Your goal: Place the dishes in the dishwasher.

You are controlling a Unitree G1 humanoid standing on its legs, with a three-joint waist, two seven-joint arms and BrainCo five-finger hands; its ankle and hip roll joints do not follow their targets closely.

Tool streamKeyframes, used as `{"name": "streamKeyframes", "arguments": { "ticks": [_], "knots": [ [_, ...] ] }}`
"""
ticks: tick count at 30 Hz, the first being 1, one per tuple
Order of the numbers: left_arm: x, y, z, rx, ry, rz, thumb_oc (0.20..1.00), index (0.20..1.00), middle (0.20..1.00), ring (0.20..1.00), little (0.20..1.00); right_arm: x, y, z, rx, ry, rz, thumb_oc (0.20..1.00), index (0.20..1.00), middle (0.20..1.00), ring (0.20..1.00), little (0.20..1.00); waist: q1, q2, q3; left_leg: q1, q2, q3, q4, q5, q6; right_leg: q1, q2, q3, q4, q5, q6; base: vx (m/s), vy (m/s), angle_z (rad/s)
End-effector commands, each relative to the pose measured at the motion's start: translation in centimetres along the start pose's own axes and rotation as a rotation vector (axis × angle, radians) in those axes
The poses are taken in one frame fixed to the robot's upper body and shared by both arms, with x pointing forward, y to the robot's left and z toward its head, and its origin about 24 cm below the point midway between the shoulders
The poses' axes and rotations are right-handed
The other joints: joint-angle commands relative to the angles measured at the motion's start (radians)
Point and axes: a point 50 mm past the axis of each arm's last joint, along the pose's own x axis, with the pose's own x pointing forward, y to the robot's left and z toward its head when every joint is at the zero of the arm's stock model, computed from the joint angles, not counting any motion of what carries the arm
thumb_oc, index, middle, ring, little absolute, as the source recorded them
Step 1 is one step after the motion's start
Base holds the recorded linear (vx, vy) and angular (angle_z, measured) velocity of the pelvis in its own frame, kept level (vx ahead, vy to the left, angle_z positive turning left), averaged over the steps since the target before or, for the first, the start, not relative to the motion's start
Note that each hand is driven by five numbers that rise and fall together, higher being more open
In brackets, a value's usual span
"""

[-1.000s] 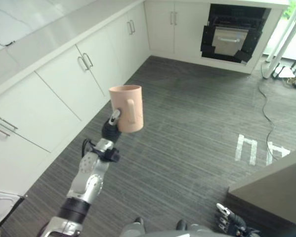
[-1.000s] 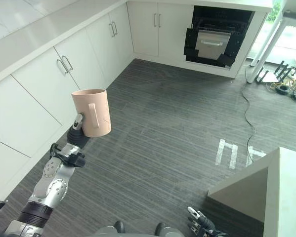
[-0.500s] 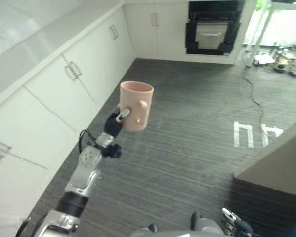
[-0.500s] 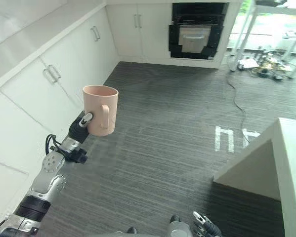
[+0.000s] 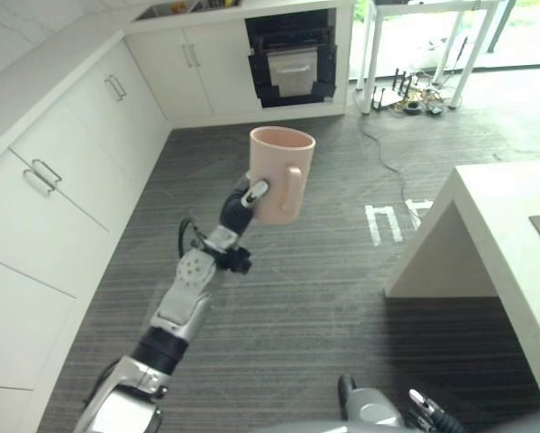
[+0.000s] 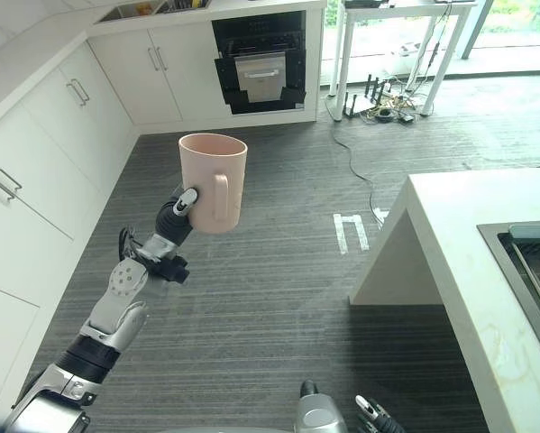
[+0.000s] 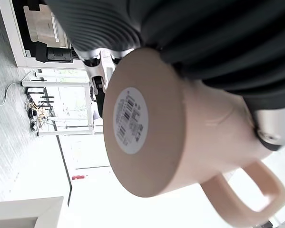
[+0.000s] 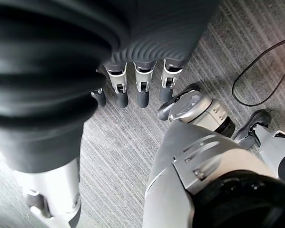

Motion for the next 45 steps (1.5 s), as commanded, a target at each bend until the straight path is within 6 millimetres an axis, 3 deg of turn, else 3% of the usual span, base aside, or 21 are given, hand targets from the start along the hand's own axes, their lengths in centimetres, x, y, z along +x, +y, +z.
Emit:
{"name": "streamKeyframes", "arguments": {
  "ticks": [1, 13, 14, 18, 24, 28, 32, 34, 36, 38, 39, 40, 42, 43, 45],
  "knots": [
    [0.7, 1.1, 1.5, 0.018, -0.109, 0.054, 0.2, 0.2, 0.2, 0.2, 0.2, 0.2, 0.5, -0.4, -0.027, 0.0, 0.012, 1.0, 1.0, 1.0, 1.0, 1.0, -0.009, -0.053, -0.034, -0.01, -0.053, 0.001, 0.101, -0.086, 0.047, 0.114, -0.058, -0.027, -0.137, 0.042, 0.071, 0.0, 0.0, 0.0],
    [-0.1, 1.6, 1.6, 0.037, -0.107, 0.125, 0.2, 0.2, 0.2, 0.2, 0.2, 0.3, 0.9, -0.9, -0.066, 0.042, 0.038, 1.0, 1.0, 1.0, 1.0, 1.0, 0.028, -0.055, -0.038, -0.016, -0.062, -0.024, 0.097, -0.082, 0.052, 0.133, -0.064, -0.064, -0.133, 0.027, 0.069, 0.01, 0.003, 0.03],
    [-3.0, 3.6, 2.2, 0.184, -0.14, 0.232, 0.2, 0.2, 0.2, 0.2, 0.2, 2.0, 2.7, 3.6, -0.125, 0.005, 0.11, 1.0, 1.0, 1.0, 1.0, 1.0, 0.161, -0.036, -0.026, -0.093, -0.058, -0.219, 0.091, -0.005, -0.009, 0.189, 0.021, -0.084, -0.115, -0.047, -0.001, 0.01, 0.003, 0.12],
    [-3.4, 3.9, 2.1, 0.163, -0.139, 0.253, 0.2, 0.2, 0.2, 0.2, 0.2, 2.0, 3.1, 3.1, -0.092, -0.017, 0.141, 1.0, 1.0, 1.0, 1.0, 1.0, 0.153, -0.028, -0.035, -0.077, -0.039, -0.207, 0.05, 0.014, -0.022, 0.192, 0.023, -0.094, -0.117, -0.055, 0.003, 0.02, -0.01, 0.01],
    [-2.9, 3.9, 2.0, 0.151, -0.149, 0.286, 0.2, 0.2, 0.2, 0.2, 0.2, 1.9, 2.9, 3.1, -0.099, -0.058, 0.071, 1.0, 1.0, 1.0, 1.0, 1.0, 0.123, -0.028, -0.037, -0.066, -0.03, -0.221, 0.026, 0.028, -0.022, 0.191, 0.051, -0.05, -0.105, -0.069, -0.008, 0.07, -0.091, 0.17],
    [-2.7, 3.7, 2.0, 0.149, -0.171, 0.303, 0.2, 0.2, 0.2, 0.2, 0.2, 1.9, 3.1, 3.3, -0.135, -0.055, 0.09, 1.0, 1.0, 1.0, 1.0, 1.0, 0.116, -0.047, -0.022, -0.108, -0.052, -0.226, 0.171, -0.024, -0.014, 0.182, 0.051, -0.029, -0.083, -0.072, -0.024, 0.07, -0.096, -0.07],
    [-3.3, 4.3, 2.1, 0.143, -0.177, 0.319, 0.2, 0.2, 0.2, 0.2, 0.2, 1.9, 2.6, 3.3, -0.168, -0.038, 0.058, 1.0, 1.0, 1.0, 1.0, 1.0, 0.153, -0.074, 0.009, -0.215, -0.084, -0.265, 0.354, -0.051, 0.011, 0.183, 0.043, -0.015, -0.057, -0.069, -0.037, 0.1, -0.069, -0.31],
    [-3.6, 4.5, 2.4, 0.16, -0.174, 0.316, 0.2, 0.2, 0.2, 0.2, 0.2, 1.8, 2.3, 3.4, -0.161, -0.04, 0.054, 1.0, 1.0, 1.0, 1.0, 1.0, 0.17, -0.069, 0.021, -0.227, -0.081, -0.28, 0.317, -0.028, 0.01, 0.185, 0.057, -0.011, -0.041, -0.08, -0.037, 0.24, 0.017, -0.4],
    [-3.8, 4.5, 2.5, 0.164, -0.178, 0.318, 0.2, 0.2, 0.2, 0.2, 0.2, 1.7, 2.0, 3.5, -0.179, -0.041, 0.053, 1.0, 1.0, 1.0, 1.0, 1.0, 0.177, -0.061, 0.034, -0.244, -0.054, -0.276, 0.255, 0.035, -0.013, 0.199, 0.066, -0.014, -0.035, -0.097, -0.037, 0.23, 0.113, -0.42],
    [-3.8, 4.5, 2.4, 0.164, -0.179, 0.321, 0.2, 0.2, 0.2, 0.2, 0.2, 1.5, 1.7, 3.5, -0.196, -0.042, 0.046, 1.0, 1.0, 1.0, 1.0, 1.0, 0.179, -0.048, 0.043, -0.27, -0.015, -0.264, 0.196, 0.117, -0.042, 0.214, 0.073, -0.023, -0.028, -0.115, -0.039, 0.28, 0.185, 0.03],
    [-3.9, 4.4, 2.3, 0.166, -0.174, 0.321, 0.2, 0.2, 0.2, 0.2, 0.2, 1.4, 1.5, 3.5, -0.197, -0.04, 0.042, 1.0, 1.0, 1.0, 1.0, 1.0, 0.186, -0.037, 0.052, -0.307, 0.02, -0.257, 0.157, 0.189, -0.065, 0.227, 0.076, -0.032, -0.021, -0.129, -0.043, 0.31, 0.205, 0.25],
    [-3.9, 4.4, 2.3, 0.167, -0.173, 0.32, 0.2, 0.2, 0.2, 0.2, 0.2, 1.4, 1.5, 3.5, -0.197, -0.04, 0.041, 1.0, 1.0, 1.0, 1.0, 1.0, 0.186, -0.037, 0.053, -0.309, 0.022, -0.257, 0.152, 0.197, -0.067, 0.228, 0.076, -0.033, -0.019, -0.132, -0.043, 0.32, 0.219, 0.22],
    [-4.2, 4.6, 2.0, 0.181, -0.159, 0.306, 0.2, 0.2, 0.2, 0.2, 0.2, 1.2, 1.2, 3.5, -0.192, -0.046, 0.039, 1.0, 1.0, 1.0, 1.0, 1.0, 0.19, -0.024, 0.062, -0.362, 0.069, -0.22, 0.133, 0.264, -0.087, 0.243, 0.071, -0.063, 0.012, -0.161, -0.05, 0.4, 0.31, -0.05],
    [-4.2, 4.6, 1.9, 0.183, -0.159, 0.301, 0.2, 0.2, 0.2, 0.2, 0.2, 1.2, 1.2, 3.6, -0.195, -0.051, 0.037, 1.0, 1.0, 1.0, 1.0, 1.0, 0.19, -0.019, 0.062, -0.371, 0.077, -0.208, 0.14, 0.27, -0.088, 0.243, 0.067, -0.075, 0.031, -0.174, -0.052, 0.52, 0.514, -0.19],
    [-4.3, 4.7, 1.9, 0.197, -0.15, 0.286, 0.2, 0.2, 0.2, 0.2, 0.2, 1.2, 1.2, 3.7, -0.191, -0.068, 0.017, 1.0, 1.0, 1.0, 1.0, 1.0, 0.192, -0.012, 0.052, -0.355, 0.068, -0.195, 0.134, 0.217, -0.069, 0.231, 0.049, -0.088, 0.104, -0.212, -0.045, 0.36, 0.427, -0.12]
  ]
}}
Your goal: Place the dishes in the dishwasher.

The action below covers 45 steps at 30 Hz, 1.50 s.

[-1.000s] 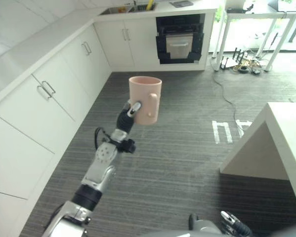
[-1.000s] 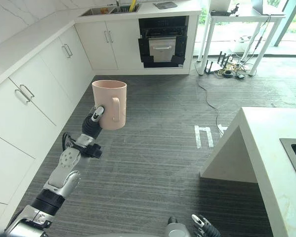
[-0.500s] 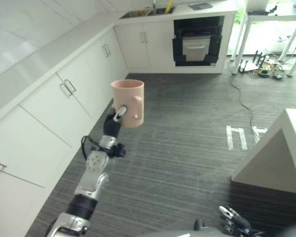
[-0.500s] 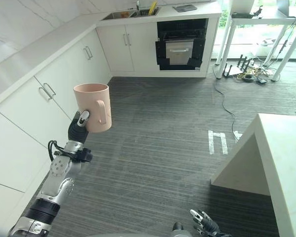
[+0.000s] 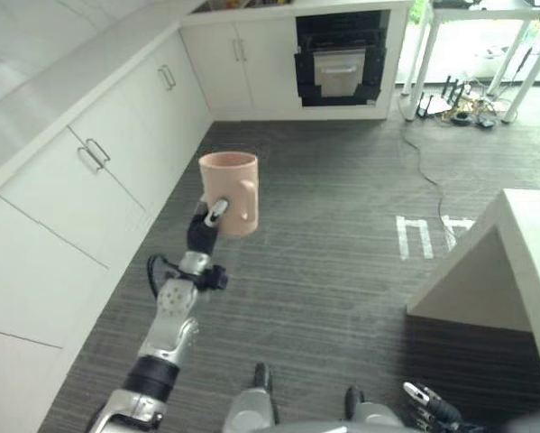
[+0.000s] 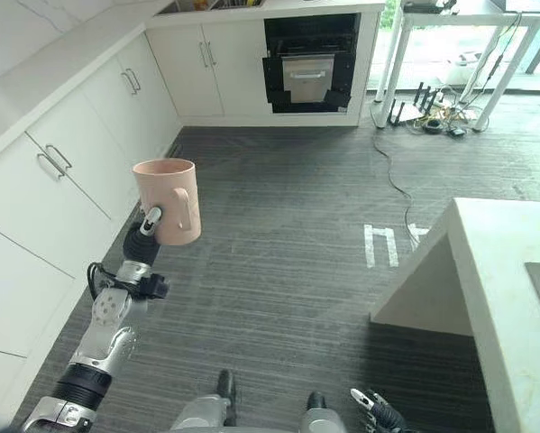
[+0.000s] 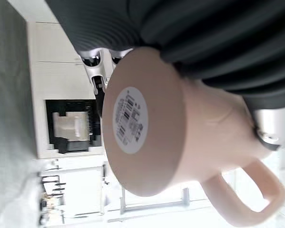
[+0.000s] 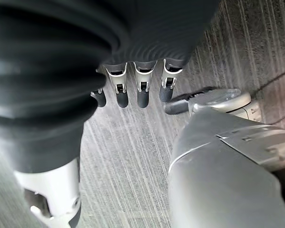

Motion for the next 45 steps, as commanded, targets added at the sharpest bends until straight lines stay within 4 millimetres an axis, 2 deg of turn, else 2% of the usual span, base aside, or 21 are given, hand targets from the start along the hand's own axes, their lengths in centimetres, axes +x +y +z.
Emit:
{"name": "streamKeyframes", "arguments": {
  "ticks": [1, 4, 5, 7, 9, 12, 14, 17, 19, 21, 24, 27, 30, 31, 32, 33, 34, 38, 42, 43, 45],
  "knots": [
    [0.8, 1.5, 4.4, 0.087, -0.205, -0.015, 0.2, 0.2, 0.2, 0.2, 0.2, 0.6, 1.5, 1.3, 0.008, -0.086, 0.025, 1.0, 1.0, 1.0, 1.0, 1.0, 0.024, -0.041, -0.011, -0.071, -0.021, -0.002, 0.008, 0.189, 0.014, 0.077, 0.088, -0.096, 0.239, -0.188, -0.01, 0.2, 0.217, -0.31],
    [1.1, 1.2, 4.3, 0.104, -0.178, -0.074, 0.2, 0.2, 0.2, 0.2, 0.2, 0.5, 1.5, 0.7, 0.031, -0.089, 0.021, 1.0, 1.0, 1.0, 1.0, 1.0, 0.032, -0.056, -0.031, -0.064, -0.069, -0.005, 0.025, 0.137, 0.044, 0.107, 0.073, -0.097, 0.3, -0.212, 0.015, 0.25, 0.227, -0.35],
    [1.2, 1.0, 4.3, 0.116, -0.173, -0.098, 0.2, 0.2, 0.2, 0.2, 0.2, 0.5, 1.7, 0.4, 0.037, -0.089, 0.025, 1.0, 1.0, 1.0, 1.0, 1.0, 0.032, -0.063, -0.04, -0.052, -0.088, 0.004, 0.014, 0.124, 0.061, 0.111, 0.063, -0.1, 0.356, -0.173, 0.038, 0.32, 0.328, 0.05],
    [1.7, 0.3, 4.5, 0.159, -0.175, -0.157, 0.2, 0.2, 0.2, 0.2, 0.2, 0.6, 2.6, -0.2, 0.069, -0.113, 0.026, 1.0, 1.0, 1.0, 1.0, 1.0, 0.029, -0.089, -0.055, -0.01, -0.157, 0.005, -0.026, 0.091, 0.121, 0.069, 0.042, -0.082, 0.582, 0.007, 0.142, 0.25, 0.291, 0.16],
    [1.9, 0.2, 4.6, 0.175, -0.171, -0.165, 0.2, 0.2, 0.2, 0.2, 0.2, 0.6, 3.0, -0.3, 0.115, -0.126, 0.024, 1.0, 1.0, 1.0, 1.0, 1.0, 0.033, -0.081, -0.063, 0.01, -0.171, -0.006, -0.044, 0.074, 0.151, 0.011, 0.047, -0.085, 0.719, 0.104, 0.189, 0.18, 0.183, 0.28],
    [1.8, 0.6, 4.4, 0.196, -0.169, -0.13, 0.2, 0.2, 0.2, 0.2, 0.2, 0.7, 3.5, 0.0, 0.082, -0.159, 0.045, 1.0, 1.0, 1.0, 1.0, 1.0, 0.015, -0.047, -0.048, 0.093, -0.168, 0.007, -0.083, 0.05, 0.175, -0.156, 0.013, -0.118, 0.896, 0.117, 0.175, 0.22, 0.184, -0.03],
    [1.9, 0.4, 4.6, 0.208, -0.181, -0.129, 0.2, 0.2, 0.2, 0.2, 0.2, 0.9, 3.7, 0.7, 0.062, -0.174, 0.046, 1.0, 1.0, 1.0, 1.0, 1.0, -0.015, -0.043, -0.033, 0.129, -0.169, 0.02, -0.095, 0.043, 0.17, -0.207, 0.055, -0.132, 0.8, 0.064, 0.148, 0.25, 0.022, -0.32],
    [2.6, -0.2, 4.9, 0.225, -0.196, -0.139, 0.2, 0.2, 0.2, 0.2, 0.2, 1.0, 3.5, 1.4, 0.084, -0.186, 0.034, 1.0, 1.0, 1.0, 1.0, 1.0, -0.049, -0.057, -0.011, 0.175, -0.18, 0.017, -0.106, 0.028, 0.148, -0.199, 0.036, -0.174, 0.493, 0.021, 0.104, 0.29, -0.073, -0.21],
    [3.1, -0.6, 5.2, 0.224, -0.205, -0.127, 0.2, 0.2, 0.2, 0.2, 0.2, 1.0, 3.1, 1.8, 0.104, -0.194, 0.021, 1.0, 1.0, 1.0, 1.0, 1.0, -0.072, -0.07, -0.002, 0.207, -0.187, 0.018, -0.101, -0.008, 0.138, -0.206, 0.007, -0.183, 0.255, 0.054, 0.101, 0.36, -0.117, 0.21],
    [3.2, -0.2, 5.4, 0.215, -0.214, -0.118, 0.2, 0.2, 0.2, 0.2, 0.2, 1.0, 2.9, 1.9, 0.1, -0.196, 0.029, 1.0, 1.0, 1.0, 1.0, 1.0, -0.1, -0.089, 0.006, 0.275, -0.213, 0.011, -0.085, -0.099, 0.15, -0.257, -0.06, -0.159, 0.093, 0.191, 0.157, 0.55, -0.156, 0.23],
    [2.6, 0.4, 5.3, 0.198, -0.215, -0.121, 0.2, 0.2, 0.2, 0.2, 0.2, 1.1, 3.1, 1.5, 0.112, -0.18, 0.025, 1.0, 1.0, 1.0, 1.0, 1.0, -0.1, -0.091, -0.014, 0.307, -0.23, 0.004, -0.048, -0.16, 0.164, -0.259, -0.063, -0.182, 0.092, 0.196, 0.151, 0.63, -0.222, 0.14],
    [2.3, -0.3, 4.7, 0.133, -0.204, -0.098, 0.2, 0.2, 0.2, 0.2, 0.2, 1.1, 3.1, 1.4, 0.106, -0.164, 0.018, 1.0, 1.0, 1.0, 1.0, 1.0, -0.114, -0.081, -0.052, 0.337, -0.23, -0.03, 0.072, -0.206, 0.148, -0.254, -0.005, -0.154, 0.149, 0.121, 0.09, 0.44, -0.206, 0.18],
    [2.2, -0.8, 4.5, 0.115, -0.211, -0.093, 0.2, 0.2, 0.2, 0.2, 0.2, 1.2, 3.0, 1.8, 0.068, -0.162, 0.022, 1.0, 1.0, 1.0, 1.0, 1.0, -0.113, -0.069, -0.064, 0.306, -0.202, -0.038, 0.233, -0.091, 0.087, -0.221, 0.035, -0.158, 0.159, 0.072, 0.039, 0.35, -0.201, -0.22],
    [2.2, -1.2, 4.6, 0.103, -0.226, -0.092, 0.2, 0.2, 0.2, 0.2, 0.2, 1.0, 2.6, 2.2, 0.027, -0.166, 0.027, 1.0, 1.0, 1.0, 1.0, 1.0, -0.103, -0.073, -0.069, 0.237, -0.195, -0.051, 0.456, 0.024, 0.04, -0.185, 0.051, -0.166, 0.158, 0.036, -0.007, 0.44, -0.294, -0.4],
    [2.2, -1.2, 4.7, 0.088, -0.232, -0.09, 0.2, 0.2, 0.2, 0.2, 0.2, 0.9, 2.2, 2.4, 0.019, -0.173, 0.024, 1.0, 1.0, 1.0, 1.0, 1.0, -0.097, -0.081, -0.067, 0.191, -0.191, -0.053, 0.568, 0.066, 0.025, -0.167, 0.052, -0.168, 0.161, 0.014, -0.027, 0.58, -0.439, -0.38],
    [2.2, -1.1, 4.9, 0.04, -0.237, -0.085, 0.2, 0.2, 0.2, 0.2, 0.2, 0.6, 1.3, 2.6, 0.037, -0.193, 0.006, 1.0, 1.0, 1.0, 1.0, 1.0, -0.082, -0.11, -0.051, 0.011, -0.128, -0.022, 0.847, 0.114, 0.011, -0.104, 0.054, -0.171, 0.156, -0.022, -0.068, 0.38, -0.305, -0.19],
    [2.2, -1.1, 4.9, 0.035, -0.237, -0.087, 0.2, 0.2, 0.2, 0.2, 0.2, 0.6, 1.2, 2.7, 0.041, -0.196, 0.004, 1.0, 1.0, 1.0, 1.0, 1.0, -0.078, -0.105, -0.044, -0.019, -0.12, -0.019, 0.865, 0.102, 0.013, -0.09, 0.065, -0.169, 0.154, -0.026, -0.07, 0.39, -0.255, -0.14],
    [2.3, -0.3, 4.7, 0.005, -0.234, -0.077, 0.2, 0.2, 0.2, 0.2, 0.2, 0.7, 1.3, 3.1, 0.043, -0.195, 0.013, 1.0, 1.0, 1.0, 1.0, 1.0, -0.048, -0.107, -0.024, -0.074, -0.149, 0.025, 0.528, 0.037, 0.077, -0.028, 0.095, -0.1, 0.121, -0.04, -0.048, 0.37, 0.032, -0.27],
    [2.0, -0.1, 4.2, 0.0, -0.221, -0.053, 0.2, 0.2, 0.2, 0.2, 0.2, 1.1, 2.0, 2.7, 0.024, -0.163, 0.0, 1.0, 1.0, 1.0, 1.0, 1.0, 0.003, -0.074, -0.023, -0.122, -0.15, -0.041, 0.067, 0.141, 0.043, 0.04, 0.151, 0.004, 0.094, -0.071, -0.026, 0.56, 0.166, -0.68],
    [1.5, 0.4, 4.0, 0.004, -0.214, -0.038, 0.2, 0.2, 0.2, 0.2, 0.2, 1.0, 2.0, 2.2, 0.01, -0.145, 0.001, 1.0, 1.0, 1.0, 1.0, 1.0, 0.025, -0.069, -0.02, -0.159, -0.111, -0.037, -0.007, 0.224, 0.015, 0.075, 0.154, 0.014, 0.083, -0.083, -0.023, 0.76, 0.182, -1.45],
    [1.1, 1.1, 4.0, 0.009, -0.225, -0.013, 0.2, 0.2, 0.2, 0.2, 0.2, 0.8, 1.8, 1.5, -0.004, -0.115, 0.013, 1.0, 1.0, 1.0, 1.0, 1.0, 0.025, -0.065, -0.021, -0.188, -0.057, 0.07, 0.007, 0.249, 0.008, 0.101, 0.144, -0.045, 0.098, -0.116, -0.019, 0.66, 0.211, -1.25]
  ]
}}
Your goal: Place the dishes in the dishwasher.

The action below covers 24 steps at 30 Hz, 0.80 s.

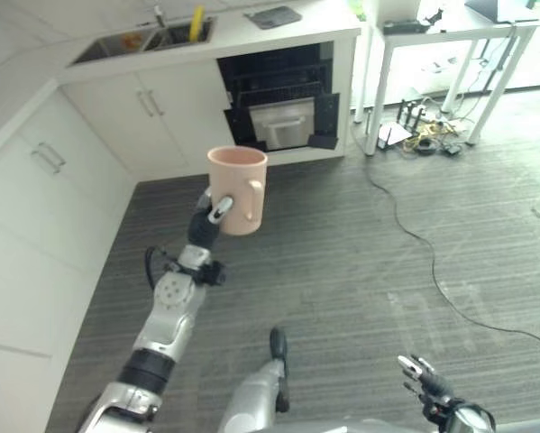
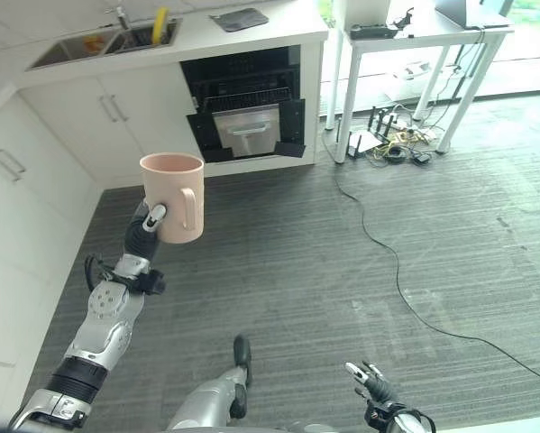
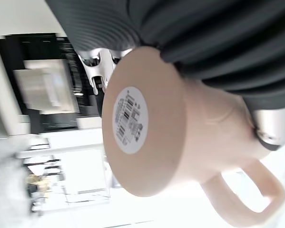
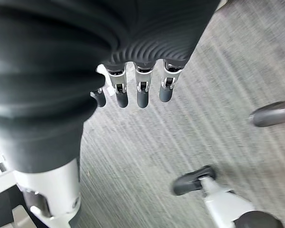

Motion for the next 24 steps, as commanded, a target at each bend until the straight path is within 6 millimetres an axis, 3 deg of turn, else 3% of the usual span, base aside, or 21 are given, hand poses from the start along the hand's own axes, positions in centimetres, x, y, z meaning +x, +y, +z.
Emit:
{"name": "streamKeyframes", "arguments": {
  "ticks": [1, 3, 5, 6, 8, 9, 10, 11, 12, 13, 14, 15, 16, 17, 18, 20, 24],
  "knots": [
    [2.2, 0.0, 5.6, -0.019, -0.313, -0.01, 0.2, 0.2, 0.2, 0.2, 0.2, -0.9, -1.2, -0.9, -0.007, 0.024, -0.018, 1.0, 1.0, 1.0, 1.0, 1.0, -0.003, 0.038, 0.0, 0.099, 0.143, 0.127, 0.055, 0.19, -0.088, -0.166, -0.046, -0.142, 0.123, 0.024, 0.067, 0.39, 0.191, -0.3],
    [1.7, 0.5, 5.7, -0.004, -0.303, 0.018, 0.2, 0.2, 0.2, 0.2, 0.2, -1.0, -1.4, -1.5, -0.005, 0.067, -0.044, 1.0, 1.0, 1.0, 1.0, 1.0, 0.015, 0.034, -0.01, 0.097, 0.111, 0.093, 0.09, 0.149, -0.062, -0.146, -0.047, -0.124, 0.206, -0.036, 0.068, 0.56, 0.295, -0.29],
    [1.7, 0.4, 5.5, 0.003, -0.292, 0.008, 0.2, 0.2, 0.2, 0.2, 0.2, -1.4, -1.7, -2.2, 0.051, 0.081, -0.063, 1.0, 1.0, 1.0, 1.0, 1.0, 0.021, 0.016, -0.024, 0.112, 0.075, 0.094, 0.107, 0.102, -0.034, -0.122, -0.062, -0.122, 0.269, -0.026, 0.089, 0.56, 0.343, -0.91],
    [2.0, 0.1, 5.7, 0.018, -0.29, -0.011, 0.2, 0.2, 0.2, 0.2, 0.2, -1.6, -1.3, -3.3, 0.056, 0.098, -0.056, 1.0, 1.0, 1.0, 1.0, 1.0, 0.02, -0.005, -0.044, 0.16, 0.004, 0.061, 0.095, 0.051, 0.021, -0.154, -0.084, -0.098, 0.406, 0.093, 0.154, 0.45, 0.331, -0.45],
    [2.2, -0.1, 5.9, 0.031, -0.29, -0.024, 0.2, 0.2, 0.2, 0.2, 0.2, -1.8, -1.0, -3.8, 0.061, 0.099, -0.053, 1.0, 1.0, 1.0, 1.0, 1.0, 0.024, -0.013, -0.053, 0.176, -0.027, 0.054, 0.088, 0.031, 0.051, -0.165, -0.092, -0.093, 0.492, 0.177, 0.197, 0.34, 0.235, 0.23],
    [2.3, -0.2, 5.9, 0.038, -0.288, -0.034, 0.2, 0.2, 0.2, 0.2, 0.2, -1.8, -0.6, -4.2, 0.081, 0.101, -0.06, 1.0, 1.0, 1.0, 1.0, 1.0, 0.029, -0.008, -0.062, 0.188, -0.038, 0.043, 0.078, 0.02, 0.071, -0.184, -0.078, -0.087, 0.574, 0.258, 0.231, 0.22, 0.134, 0.66],
    [2.4, -0.2, 5.9, 0.041, -0.286, -0.036, 0.2, 0.2, 0.2, 0.2, 0.2, -1.8, -0.5, -4.3, 0.085, 0.105, -0.062, 1.0, 1.0, 1.0, 1.0, 1.0, 0.029, -0.009, -0.064, 0.191, -0.043, 0.04, 0.075, 0.017, 0.077, -0.193, -0.077, -0.085, 0.598, 0.27, 0.239, 0.28, 0.142, 0.72],
    [2.5, -0.2, 6.0, 0.051, -0.278, -0.04, 0.2, 0.2, 0.2, 0.2, 0.2, -1.8, -0.2, -4.7, 0.106, 0.111, -0.071, 1.0, 1.0, 1.0, 1.0, 1.0, 0.028, -0.001, -0.066, 0.212, -0.052, 0.026, 0.067, 0.002, 0.096, -0.232, -0.055, -0.085, 0.726, 0.336, 0.267, 0.3, 0.179, 0.7],
    [2.4, -0.2, 5.7, 0.052, -0.268, -0.025, 0.2, 0.2, 0.2, 0.2, 0.2, -1.8, -0.1, -4.9, 0.109, 0.117, -0.065, 1.0, 1.0, 1.0, 1.0, 1.0, 0.02, 0.019, -0.059, 0.255, -0.046, 0.009, 0.047, -0.002, 0.105, -0.328, -0.07, -0.106, 0.889, 0.356, 0.264, 0.35, 0.234, 0.29],
    [2.5, -0.2, 5.5, 0.049, -0.264, -0.01, 0.2, 0.2, 0.2, 0.2, 0.2, -1.8, -0.2, -4.8, 0.101, 0.111, -0.049, 1.0, 1.0, 1.0, 1.0, 1.0, 0.011, 0.039, -0.05, 0.285, -0.039, -0.002, 0.037, -0.007, 0.11, -0.402, -0.083, -0.124, 0.933, 0.331, 0.247, 0.22, 0.181, 0.53],
    [2.5, -0.2, 5.5, 0.049, -0.264, -0.01, 0.2, 0.2, 0.2, 0.2, 0.2, -1.8, -0.2, -4.8, 0.101, 0.111, -0.049, 1.0, 1.0, 1.0, 1.0, 1.0, 0.011, 0.039, -0.05, 0.285, -0.039, -0.002, 0.037, -0.007, 0.11, -0.402, -0.083, -0.124, 0.933, 0.331, 0.247, 0.21, 0.146, 0.61],
    [2.4, -0.2, 5.4, 0.05, -0.268, 0.001, 0.2, 0.2, 0.2, 0.2, 0.2, -1.7, 0.0, -4.5, 0.091, 0.099, -0.029, 1.0, 1.0, 1.0, 1.0, 1.0, -0.004, 0.054, -0.039, 0.315, -0.034, -0.009, 0.027, -0.008, 0.113, -0.463, -0.092, -0.152, 0.911, 0.288, 0.225, 0.35, 0.067, 0.38],
    [2.7, -0.3, 5.6, 0.057, -0.28, -0.008, 0.2, 0.2, 0.2, 0.2, 0.2, -1.4, 0.3, -3.7, 0.093, 0.074, -0.01, 1.0, 1.0, 1.0, 1.0, 1.0, -0.05, 0.053, -0.003, 0.407, -0.049, -0.052, 0.002, -0.03, 0.099, -0.528, -0.103, -0.186, 0.713, 0.178, 0.174, 0.49, 0.041, 0.0],
    [2.9, -0.5, 5.7, 0.061, -0.286, -0.016, 0.2, 0.2, 0.2, 0.2, 0.2, -1.4, 0.3, -3.6, 0.104, 0.064, -0.013, 1.0, 1.0, 1.0, 1.0, 1.0, -0.064, 0.045, 0.007, 0.441, -0.055, -0.07, -0.01, -0.047, 0.093, -0.531, -0.12, -0.196, 0.557, 0.176, 0.167, 0.6, -0.077, 0.44],
    [3.3, -0.7, 5.9, 0.06, -0.297, -0.019, 0.2, 0.2, 0.2, 0.2, 0.2, -1.4, 0.1, -3.4, 0.108, 0.056, -0.015, 1.0, 1.0, 1.0, 1.0, 1.0, -0.091, 0.029, 0.017, 0.49, -0.075, -0.106, -0.022, -0.089, 0.094, -0.556, -0.133, -0.177, 0.351, 0.239, 0.18, 0.44, -0.089, 0.9],
    [3.6, -0.5, 6.1, 0.058, -0.304, -0.02, 0.2, 0.2, 0.2, 0.2, 0.2, -1.5, -0.1, -3.5, 0.108, 0.048, -0.018, 1.0, 1.0, 1.0, 1.0, 1.0, -0.108, 0.029, 0.026, 0.528, -0.078, -0.127, -0.012, -0.138, 0.099, -0.591, -0.14, -0.166, 0.334, 0.282, 0.194, 0.34, -0.043, 0.92],
    [3.7, -1.0, 5.8, 0.046, -0.303, -0.048, 0.2, 0.2, 0.2, 0.2, 0.2, -1.4, -0.6, -3.3, 0.169, 0.021, -0.053, 1.0, 1.0, 1.0, 1.0, 1.0, -0.112, 0.024, 0.002, 0.525, -0.077, -0.097, 0.06, -0.168, 0.084, -0.523, -0.124, -0.16, 0.288, 0.212, 0.161, 0.25, -0.054, 0.78]
  ]
}}
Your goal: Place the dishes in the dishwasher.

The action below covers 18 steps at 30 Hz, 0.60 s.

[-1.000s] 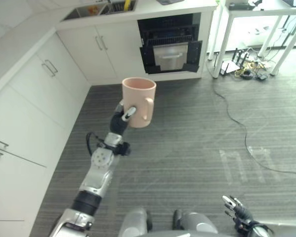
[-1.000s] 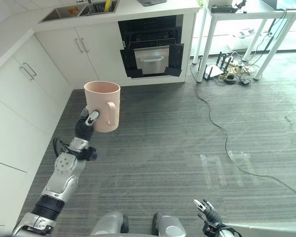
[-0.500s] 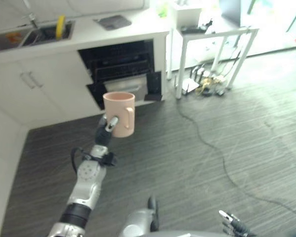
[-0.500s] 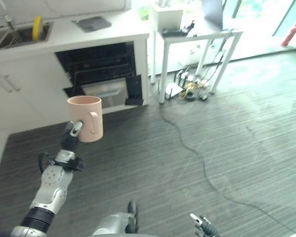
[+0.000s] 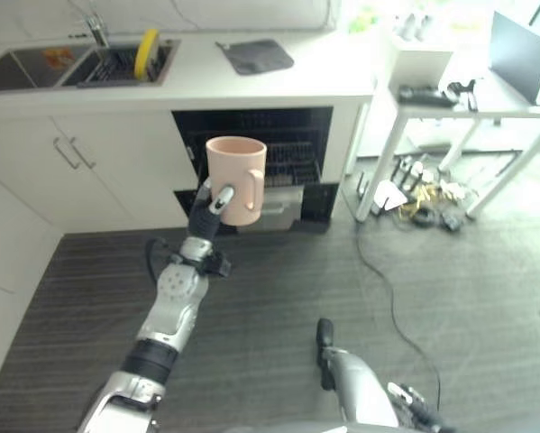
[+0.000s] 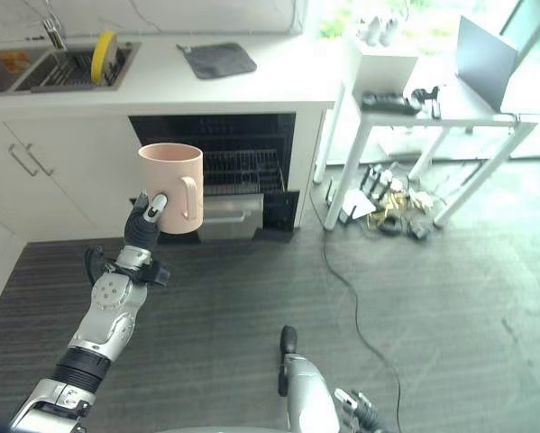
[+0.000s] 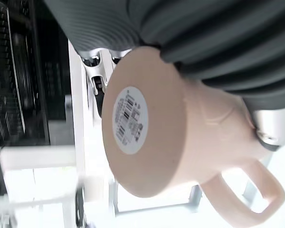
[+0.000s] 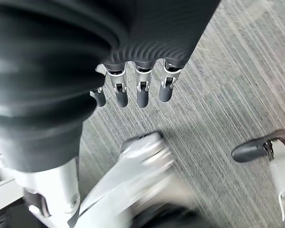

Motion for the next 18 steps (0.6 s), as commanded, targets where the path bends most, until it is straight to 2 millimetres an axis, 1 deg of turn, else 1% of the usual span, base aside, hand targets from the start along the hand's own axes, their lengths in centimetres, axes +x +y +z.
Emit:
{"name": "streamKeyframes", "arguments": {
  "ticks": [1, 2, 3, 4, 5, 6, 7, 8, 9, 10, 11, 12, 14, 15, 16, 18],
  "knots": [
    [2.0, -1.0, 3.7, 0.004, -0.22, -0.045, 0.2, 0.2, 0.2, 0.2, 0.2, 0.8, 0.3, 3.9, 0.037, -0.152, 0.006, 1.0, 1.0, 1.0, 1.0, 1.0, -0.032, 0.045, -0.008, -0.216, -0.085, 0.071, 0.158, 0.125, 0.024, 0.239, 0.053, 0.0, -0.13, -0.041, 0.037, 0.28, -0.044, 0.72],
    [2.1, -1.3, 3.8, -0.002, -0.228, -0.05, 0.2, 0.2, 0.2, 0.2, 0.2, 0.7, 0.2, 4.2, 0.023, -0.156, 0.002, 1.0, 1.0, 1.0, 1.0, 1.0, -0.032, 0.042, -0.008, -0.241, -0.084, 0.075, 0.255, 0.164, 0.0, 0.266, 0.056, 0.007, -0.152, -0.048, 0.025, 0.29, -0.032, 0.53],
    [2.1, -1.6, 4.1, -0.012, -0.234, -0.055, 0.2, 0.2, 0.2, 0.2, 0.2, 0.7, -0.1, 4.7, 0.003, -0.168, -0.007, 1.0, 1.0, 1.0, 1.0, 1.0, -0.02, 0.031, 0.001, -0.338, -0.077, 0.09, 0.439, 0.234, -0.04, 0.322, 0.056, 0.018, -0.189, -0.057, -0.001, 0.18, 0.006, 0.15],
    [2.2, -1.6, 4.1, -0.017, -0.234, -0.061, 0.2, 0.2, 0.2, 0.2, 0.2, 0.6, -0.3, 5.0, 0.008, -0.179, -0.017, 1.0, 1.0, 1.0, 1.0, 1.0, -0.01, 0.026, 0.004, -0.385, -0.062, 0.095, 0.466, 0.237, -0.045, 0.342, 0.052, 0.019, -0.2, -0.06, -0.005, 0.16, 0.07, 0.17],
    [2.3, -1.6, 4.2, -0.016, -0.236, -0.071, 0.2, 0.2, 0.2, 0.2, 0.2, 0.6, -0.5, 5.3, 0.024, -0.191, -0.024, 1.0, 1.0, 1.0, 1.0, 1.0, -0.002, 0.027, 0.003, -0.399, -0.034, 0.098, 0.426, 0.225, -0.043, 0.354, 0.051, 0.014, -0.207, -0.068, -0.003, 0.07, 0.087, 0.06],
    [2.3, -1.6, 4.3, -0.016, -0.235, -0.073, 0.2, 0.2, 0.2, 0.2, 0.2, 0.6, -0.5, 5.3, 0.026, -0.193, -0.026, 1.0, 1.0, 1.0, 1.0, 1.0, -0.001, 0.028, 0.004, -0.395, -0.03, 0.1, 0.414, 0.222, -0.042, 0.358, 0.051, 0.014, -0.209, -0.069, -0.003, 0.1, 0.172, 0.03],
    [2.3, -1.7, 4.4, -0.014, -0.238, -0.08, 0.2, 0.2, 0.2, 0.2, 0.2, 0.6, -0.7, 5.8, 0.035, -0.202, -0.031, 1.0, 1.0, 1.0, 1.0, 1.0, 0.004, 0.033, 0.005, -0.385, 0.007, 0.1, 0.317, 0.229, -0.047, 0.37, 0.052, 0.017, -0.22, -0.079, 0.0, 0.12, 0.256, -0.12],
    [2.4, -1.6, 4.7, -0.018, -0.244, -0.082, 0.2, 0.2, 0.2, 0.2, 0.2, 0.6, -0.9, 6.3, 0.026, -0.21, -0.034, 1.0, 1.0, 1.0, 1.0, 1.0, 0.008, 0.039, 0.011, -0.388, 0.04, 0.097, 0.223, 0.248, -0.058, 0.387, 0.049, 0.026, -0.23, -0.089, 0.003, 0.18, 0.443, -0.17],
    [2.5, -1.6, 4.9, -0.023, -0.254, -0.078, 0.2, 0.2, 0.2, 0.2, 0.2, 0.5, -1.2, 6.6, 0.021, -0.218, -0.04, 1.0, 1.0, 1.0, 1.0, 1.0, 0.013, 0.05, 0.021, -0.422, 0.104, 0.088, 0.117, 0.33, -0.093, 0.419, 0.045, 0.038, -0.249, -0.102, 0.005, 0.17, 0.458, -0.14],
    [2.6, -1.7, 4.9, -0.029, -0.257, -0.073, 0.2, 0.2, 0.2, 0.2, 0.2, 0.4, -1.5, 6.7, 0.019, -0.221, -0.046, 1.0, 1.0, 1.0, 1.0, 1.0, 0.016, 0.052, 0.026, -0.442, 0.133, 0.086, 0.082, 0.369, -0.11, 0.439, 0.037, 0.036, -0.262, -0.107, 0.007, 0.14, 0.422, 0.0],
    [2.7, -1.7, 4.8, -0.032, -0.258, -0.073, 0.2, 0.2, 0.2, 0.2, 0.2, 0.3, -1.6, 6.7, 0.02, -0.222, -0.052, 1.0, 1.0, 1.0, 1.0, 1.0, 0.016, 0.051, 0.026, -0.445, 0.146, 0.095, 0.064, 0.368, -0.116, 0.449, 0.021, 0.024, -0.267, -0.11, 0.011, 0.09, 0.366, -0.01],
    [2.7, -1.6, 4.7, -0.033, -0.253, -0.075, 0.2, 0.2, 0.2, 0.2, 0.2, 0.3, -1.7, 6.7, 0.03, -0.222, -0.063, 1.0, 1.0, 1.0, 1.0, 1.0, 0.014, 0.055, 0.022, -0.434, 0.151, 0.123, 0.039, 0.353, -0.114, 0.452, 0.002, -0.001, -0.265, -0.115, 0.02, 0.07, 0.339, -0.15],
    [2.6, -1.6, 4.4, -0.021, -0.239, -0.08, 0.2, 0.2, 0.2, 0.2, 0.2, 0.2, -1.9, 6.3, 0.063, -0.222, -0.075, 1.0, 1.0, 1.0, 1.0, 1.0, 0.011, 0.062, 0.014, -0.411, 0.15, 0.142, 0.011, 0.348, -0.114, 0.446, -0.022, -0.032, -0.247, -0.119, 0.032, 0.06, 0.316, -0.25],
    [2.5, -1.6, 4.3, -0.011, -0.236, -0.082, 0.2, 0.2, 0.2, 0.2, 0.2, 0.1, -1.9, 5.9, 0.088, -0.224, -0.078, 1.0, 1.0, 1.0, 1.0, 1.0, 0.011, 0.067, 0.011, -0.395, 0.141, 0.134, -0.008, 0.342, -0.111, 0.442, -0.031, -0.039, -0.237, -0.121, 0.037, 0.09, 0.357, -0.17],
    [2.3, -1.3, 4.2, 0.004, -0.233, -0.079, 0.2, 0.2, 0.2, 0.2, 0.2, 0.0, -1.9, 5.1, 0.115, -0.214, -0.075, 1.0, 1.0, 1.0, 1.0, 1.0, 0.01, 0.078, 0.005, -0.355, 0.119, 0.123, -0.052, 0.334, -0.103, 0.434, -0.046, -0.051, -0.218, -0.123, 0.049, 0.09, 0.327, -0.03],
    [2.0, -0.9, 4.1, 0.016, -0.233, -0.074, 0.2, 0.2, 0.2, 0.2, 0.2, 0.0, -1.7, 4.3, 0.116, -0.201, -0.076, 1.0, 1.0, 1.0, 1.0, 1.0, 0.011, 0.087, -0.003, -0.322, 0.106, 0.125, -0.092, 0.332, -0.095, 0.427, -0.061, -0.062, -0.207, -0.119, 0.063, 0.08, 0.229, 0.02]
  ]
}}
